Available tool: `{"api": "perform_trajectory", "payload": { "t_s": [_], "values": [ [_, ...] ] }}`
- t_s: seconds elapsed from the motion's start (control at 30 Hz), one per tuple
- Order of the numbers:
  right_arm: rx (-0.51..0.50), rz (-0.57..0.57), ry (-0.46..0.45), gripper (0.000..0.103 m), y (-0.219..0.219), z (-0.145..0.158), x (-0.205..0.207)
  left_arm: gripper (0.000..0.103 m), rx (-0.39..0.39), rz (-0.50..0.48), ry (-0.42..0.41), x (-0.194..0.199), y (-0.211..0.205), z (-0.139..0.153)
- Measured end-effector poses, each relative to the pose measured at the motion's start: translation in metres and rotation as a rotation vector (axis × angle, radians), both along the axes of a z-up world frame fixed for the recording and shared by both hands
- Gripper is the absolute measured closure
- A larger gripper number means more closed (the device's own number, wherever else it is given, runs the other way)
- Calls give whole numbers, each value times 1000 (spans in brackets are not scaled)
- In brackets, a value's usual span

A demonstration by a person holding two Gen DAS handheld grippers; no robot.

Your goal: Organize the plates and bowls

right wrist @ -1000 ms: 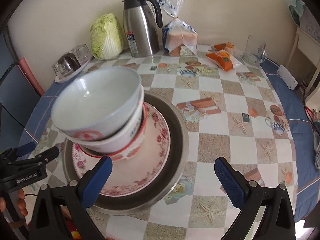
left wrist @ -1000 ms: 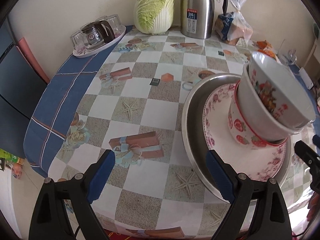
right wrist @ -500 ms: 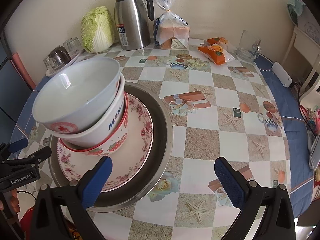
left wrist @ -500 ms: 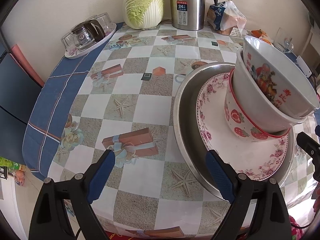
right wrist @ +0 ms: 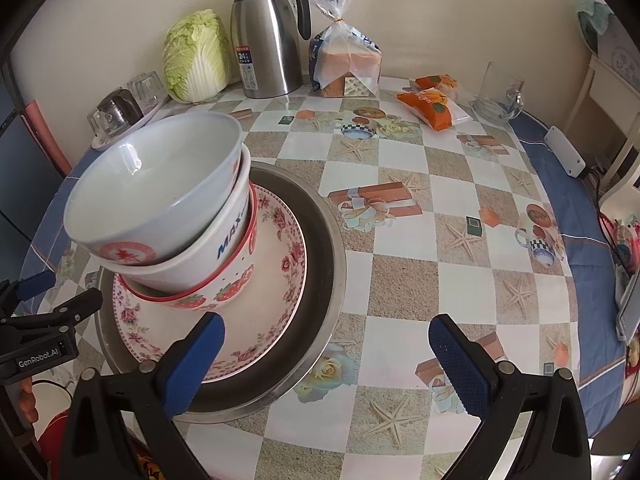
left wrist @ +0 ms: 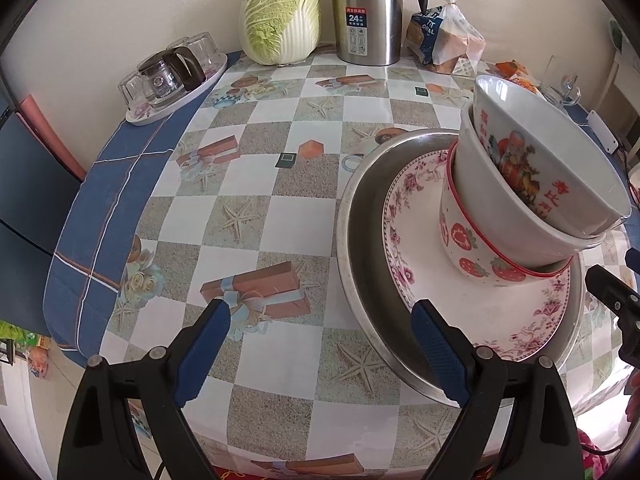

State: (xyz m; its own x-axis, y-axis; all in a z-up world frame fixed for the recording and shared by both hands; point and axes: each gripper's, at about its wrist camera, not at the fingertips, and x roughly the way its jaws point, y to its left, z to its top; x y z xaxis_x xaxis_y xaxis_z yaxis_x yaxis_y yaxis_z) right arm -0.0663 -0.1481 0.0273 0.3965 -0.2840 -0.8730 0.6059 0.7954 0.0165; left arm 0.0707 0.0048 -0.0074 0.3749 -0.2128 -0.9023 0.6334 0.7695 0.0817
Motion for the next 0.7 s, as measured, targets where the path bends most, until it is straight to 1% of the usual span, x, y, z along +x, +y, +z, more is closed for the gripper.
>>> {"api": "perform_trajectory", "payload": {
  "t_s": [0.2,0.7],
  "values": [
    [-3,3,3,0,0,0,1,11,-25,-5,10,0,0,1],
    [-8,3,14,0,-1,0,2,11,-38,-1,17,1,-2,0]
  ]
}}
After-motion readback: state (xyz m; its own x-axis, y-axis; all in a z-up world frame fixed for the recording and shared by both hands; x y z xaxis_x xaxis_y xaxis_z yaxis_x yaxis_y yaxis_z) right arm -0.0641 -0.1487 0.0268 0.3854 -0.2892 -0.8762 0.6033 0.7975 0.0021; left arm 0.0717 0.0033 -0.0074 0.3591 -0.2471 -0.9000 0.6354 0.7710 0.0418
